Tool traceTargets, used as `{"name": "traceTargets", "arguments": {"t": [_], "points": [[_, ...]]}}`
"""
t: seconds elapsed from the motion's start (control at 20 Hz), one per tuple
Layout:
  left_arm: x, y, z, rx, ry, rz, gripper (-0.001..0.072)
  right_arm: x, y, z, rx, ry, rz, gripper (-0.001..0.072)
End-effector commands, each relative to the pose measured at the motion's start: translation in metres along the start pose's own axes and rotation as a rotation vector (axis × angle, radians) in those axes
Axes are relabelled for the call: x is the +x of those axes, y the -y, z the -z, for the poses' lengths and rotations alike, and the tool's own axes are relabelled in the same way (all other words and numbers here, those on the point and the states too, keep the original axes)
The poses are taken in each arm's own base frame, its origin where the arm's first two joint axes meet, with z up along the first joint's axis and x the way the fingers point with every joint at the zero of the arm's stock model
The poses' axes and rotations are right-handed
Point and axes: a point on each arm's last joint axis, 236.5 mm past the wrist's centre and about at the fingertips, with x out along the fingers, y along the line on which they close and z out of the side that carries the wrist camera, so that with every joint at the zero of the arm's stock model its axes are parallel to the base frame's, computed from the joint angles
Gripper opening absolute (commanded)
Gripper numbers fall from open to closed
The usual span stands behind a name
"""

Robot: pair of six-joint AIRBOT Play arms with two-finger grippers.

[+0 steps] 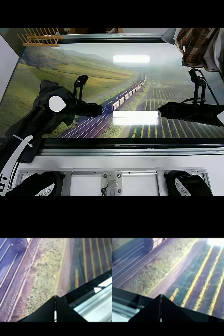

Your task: Fold the clothes and pants, and hang the long-sleeved shirts on hangers.

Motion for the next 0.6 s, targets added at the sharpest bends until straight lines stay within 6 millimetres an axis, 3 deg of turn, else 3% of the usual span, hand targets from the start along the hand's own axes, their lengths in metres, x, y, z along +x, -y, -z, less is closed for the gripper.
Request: {"name": "traceTargets", "arguments": {"t": [0.0,0.45,0.5,0.55], "points": [[0.0,0.0,0.0,-0.001,0.0,-0.001,0.0017,0.0,0.0,0.0,0.0,-0.001,-0.001,0.0019],[0.0,0.0,-0.003,0.0,0.01,-0.001,0.0018,0.0,0.0,0.0,0.0,-0.001,-0.001,0.0019],[-0.002,-0.003,-0.007,0.017,0.025,-0.012,0.012,0.0,0.0,0.0,0.0,-0.001,-0.001,0.0019],[-0.009,-0.01,-0.015,0.051,0.038,-0.034,0.0582,0.0,0.0,0.0,0.0,-0.002,-0.001,0.0019]]}}
